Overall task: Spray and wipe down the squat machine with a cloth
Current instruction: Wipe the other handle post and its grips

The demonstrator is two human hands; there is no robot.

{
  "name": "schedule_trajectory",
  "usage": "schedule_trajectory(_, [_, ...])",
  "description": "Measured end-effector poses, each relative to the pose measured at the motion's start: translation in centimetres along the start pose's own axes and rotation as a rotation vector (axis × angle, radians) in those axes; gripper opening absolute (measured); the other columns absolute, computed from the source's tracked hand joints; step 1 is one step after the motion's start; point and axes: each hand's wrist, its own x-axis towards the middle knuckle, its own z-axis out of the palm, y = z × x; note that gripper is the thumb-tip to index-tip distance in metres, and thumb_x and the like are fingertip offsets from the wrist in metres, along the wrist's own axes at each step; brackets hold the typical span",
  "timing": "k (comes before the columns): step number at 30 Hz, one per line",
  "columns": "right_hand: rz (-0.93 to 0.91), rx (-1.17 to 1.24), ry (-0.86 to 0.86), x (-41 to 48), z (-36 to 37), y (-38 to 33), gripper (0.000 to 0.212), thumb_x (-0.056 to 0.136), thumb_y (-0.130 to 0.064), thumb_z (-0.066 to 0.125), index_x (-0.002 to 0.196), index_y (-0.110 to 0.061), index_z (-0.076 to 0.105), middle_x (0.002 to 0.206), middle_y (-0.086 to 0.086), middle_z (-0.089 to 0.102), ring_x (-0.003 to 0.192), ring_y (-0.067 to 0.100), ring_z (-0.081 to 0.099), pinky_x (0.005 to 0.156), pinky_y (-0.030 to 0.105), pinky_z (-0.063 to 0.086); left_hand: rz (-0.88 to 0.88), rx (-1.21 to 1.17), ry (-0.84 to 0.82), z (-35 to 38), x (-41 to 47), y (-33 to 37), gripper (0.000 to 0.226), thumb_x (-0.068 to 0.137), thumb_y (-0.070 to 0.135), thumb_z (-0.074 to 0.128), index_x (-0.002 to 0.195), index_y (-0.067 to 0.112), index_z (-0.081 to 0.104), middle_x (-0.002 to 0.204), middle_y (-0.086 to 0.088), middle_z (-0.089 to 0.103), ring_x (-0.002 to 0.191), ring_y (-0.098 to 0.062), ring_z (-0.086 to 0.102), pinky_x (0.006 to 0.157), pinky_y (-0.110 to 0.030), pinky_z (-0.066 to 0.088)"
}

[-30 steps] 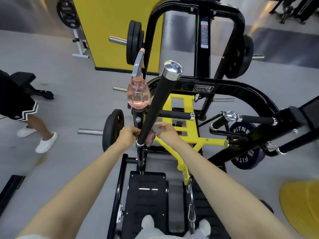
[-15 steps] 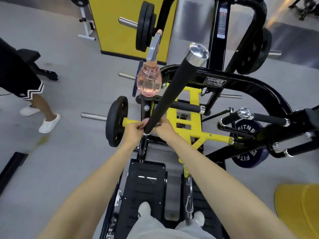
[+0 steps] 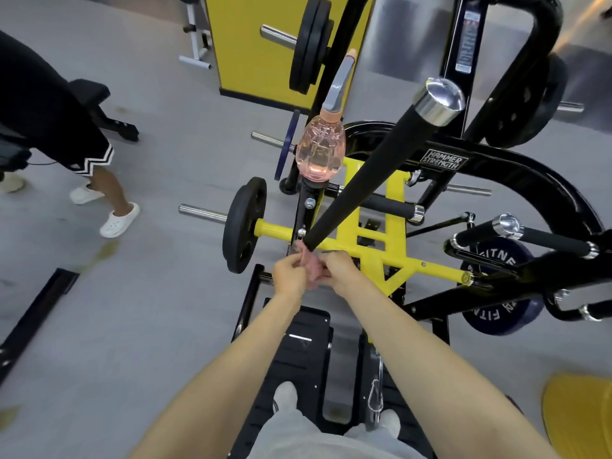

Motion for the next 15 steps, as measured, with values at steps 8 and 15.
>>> schedule_trajectory(8, [0.409,0.377,-0.077,0.6,-2.8,1.7,0.035,0.092,-0.022,0.060,0.124,-0.008,0.051,0.125,0.016,0.055,0.112,0.035,0.056,0.084,0.053,0.049,-0.168,-0.190,-0.345,-0.3,-0.7,-1.7,0.028,0.090,-0.010,0.050,0.108,0.007,0.063,0.108,-0.016,0.067,0.099,-0.030,0.065,0.088,-0.043,0.052])
schedule_trajectory(15, [-0.094,0.139,0.446,2.5,-2.9,0.7,0.012,0.092,-0.003,0.046,0.096,-0.003,0.058,0.097,0.007,0.058,0.077,0.024,0.052,0.054,0.020,0.053,-0.197,0.134,-0.035,-3.0,2.3,0.3,0.022,0.092,-0.007,0.044,0.100,0.005,0.061,0.085,-0.011,0.062,0.067,-0.015,0.057,0.059,-0.023,0.045])
